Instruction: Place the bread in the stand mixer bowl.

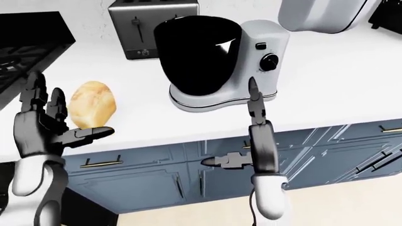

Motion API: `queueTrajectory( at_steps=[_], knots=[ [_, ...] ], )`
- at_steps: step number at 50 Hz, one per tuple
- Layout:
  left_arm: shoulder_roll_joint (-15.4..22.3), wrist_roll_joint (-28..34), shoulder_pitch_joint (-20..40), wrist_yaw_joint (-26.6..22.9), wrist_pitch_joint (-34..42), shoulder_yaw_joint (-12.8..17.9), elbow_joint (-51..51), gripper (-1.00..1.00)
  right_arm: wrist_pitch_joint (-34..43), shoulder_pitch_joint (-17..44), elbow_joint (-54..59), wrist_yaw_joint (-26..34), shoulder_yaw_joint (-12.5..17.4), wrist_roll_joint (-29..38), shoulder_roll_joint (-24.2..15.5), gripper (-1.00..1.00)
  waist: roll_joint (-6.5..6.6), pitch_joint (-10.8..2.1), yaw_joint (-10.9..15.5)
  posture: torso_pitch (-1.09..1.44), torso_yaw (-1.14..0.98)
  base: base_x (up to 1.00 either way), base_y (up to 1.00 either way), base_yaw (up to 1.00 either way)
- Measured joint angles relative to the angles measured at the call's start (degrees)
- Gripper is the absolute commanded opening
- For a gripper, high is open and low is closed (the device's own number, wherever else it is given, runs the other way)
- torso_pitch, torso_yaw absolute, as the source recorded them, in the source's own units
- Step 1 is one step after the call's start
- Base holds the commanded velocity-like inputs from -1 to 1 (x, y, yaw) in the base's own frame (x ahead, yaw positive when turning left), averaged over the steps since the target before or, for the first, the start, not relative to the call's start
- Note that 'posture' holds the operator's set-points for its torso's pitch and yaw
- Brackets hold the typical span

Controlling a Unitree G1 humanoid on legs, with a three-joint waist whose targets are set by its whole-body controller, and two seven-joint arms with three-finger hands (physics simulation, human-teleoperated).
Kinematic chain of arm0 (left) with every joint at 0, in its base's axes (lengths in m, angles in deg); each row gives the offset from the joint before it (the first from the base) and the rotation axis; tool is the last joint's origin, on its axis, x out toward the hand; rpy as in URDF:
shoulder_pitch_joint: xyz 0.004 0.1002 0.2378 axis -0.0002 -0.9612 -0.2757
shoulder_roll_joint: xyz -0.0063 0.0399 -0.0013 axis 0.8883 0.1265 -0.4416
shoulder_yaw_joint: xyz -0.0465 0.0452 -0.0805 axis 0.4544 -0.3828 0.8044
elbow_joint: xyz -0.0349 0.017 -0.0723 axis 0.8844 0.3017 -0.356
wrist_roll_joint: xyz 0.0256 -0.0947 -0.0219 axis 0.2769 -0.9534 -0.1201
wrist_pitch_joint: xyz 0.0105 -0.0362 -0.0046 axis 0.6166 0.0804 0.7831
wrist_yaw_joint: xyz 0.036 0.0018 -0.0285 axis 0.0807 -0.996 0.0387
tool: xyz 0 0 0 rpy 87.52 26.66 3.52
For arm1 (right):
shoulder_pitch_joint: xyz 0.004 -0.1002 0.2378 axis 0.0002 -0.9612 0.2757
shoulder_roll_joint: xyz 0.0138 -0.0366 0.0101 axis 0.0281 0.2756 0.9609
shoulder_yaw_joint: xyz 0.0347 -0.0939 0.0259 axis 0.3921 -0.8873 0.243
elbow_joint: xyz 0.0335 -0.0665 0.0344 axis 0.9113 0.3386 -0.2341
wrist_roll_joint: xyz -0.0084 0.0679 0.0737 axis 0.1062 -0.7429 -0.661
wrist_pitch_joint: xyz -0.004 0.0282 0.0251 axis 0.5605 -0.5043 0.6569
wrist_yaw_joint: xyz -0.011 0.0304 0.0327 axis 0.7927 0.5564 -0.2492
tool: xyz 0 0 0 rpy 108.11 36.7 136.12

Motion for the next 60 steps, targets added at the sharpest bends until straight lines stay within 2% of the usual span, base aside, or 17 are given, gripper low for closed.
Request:
queueTrajectory(
  at_steps=[9,15,17,22,29,35,44,51,60],
  knots=[
    [-0.8,5.0,2.0,-1.4,-2.6,-2.3,5.1,1.0,-0.2,0.0,-0.4,0.1,-0.2,0.1,0.0,0.98,-0.21,-0.01,-0.1,0.0,0.0,0.0,0.0,0.0],
    [-0.7,9.7,2.0,-0.3,-8.4,-3.2,10.9,1.0,-1.2,-0.2,-0.2,0.1,0.0,-0.2,-0.1,0.98,-0.09,-0.13,-0.2,0.0,0.0,0.0,0.0,0.0],
    [-0.7,12.0,1.7,-0.4,-10.1,-3.9,13.3,-1.0,-1.6,-0.1,0.0,0.2,0.0,-0.3,-0.1,0.98,-0.07,-0.12,-0.1,0.0,0.0,0.0,0.0,0.0],
    [-1.0,14.7,2.7,-0.4,-14.4,-3.9,15.3,-1.0,-2.7,0.2,0.0,1.2,-1.1,-0.1,-0.4,0.98,0.11,-0.63,-0.2,0.0,0.0,0.0,0.0,0.0],
    [-1.3,15.4,2.5,-1.8,-15.6,-4.3,15.6,-1.0,-4.3,0.4,-0.7,2.4,-1.3,0.5,-0.3,0.98,0.4,-1.04,-0.3,0.0,0.0,0.0,0.0,0.0],
    [-1.4,15.3,2.7,-2.3,-14.7,-4.2,15.2,-1.0,-4.3,0.5,-1.0,2.8,-1.4,1.0,-0.1,0.98,0.42,-0.89,-0.4,0.0,0.0,0.0,0.0,0.0],
    [0.6,13.2,6.0,-4.1,-3.4,-3.2,9.2,-1.0,-3.7,-0.5,-3.2,2.9,-1.7,2.4,0.1,0.98,0.02,0.25,-0.6,0.0,0.0,0.0,0.0,0.0],
    [3.1,11.4,12.0,-3.7,3.7,-2.5,3.1,-1.0,-3.2,-1.2,-4.5,2.9,-2.2,3.4,0.2,0.97,0.05,0.32,-0.6,0.0,0.0,0.0,0.0,0.0],
    [5.6,8.9,17.4,-3.0,9.9,-1.9,0.7,-1.0,-3.0,-1.2,-5.5,2.8,-3.0,5.2,0.3,0.98,0.15,0.61,-0.5,0.0,0.0,0.0,0.0,0.0]
  ],
)
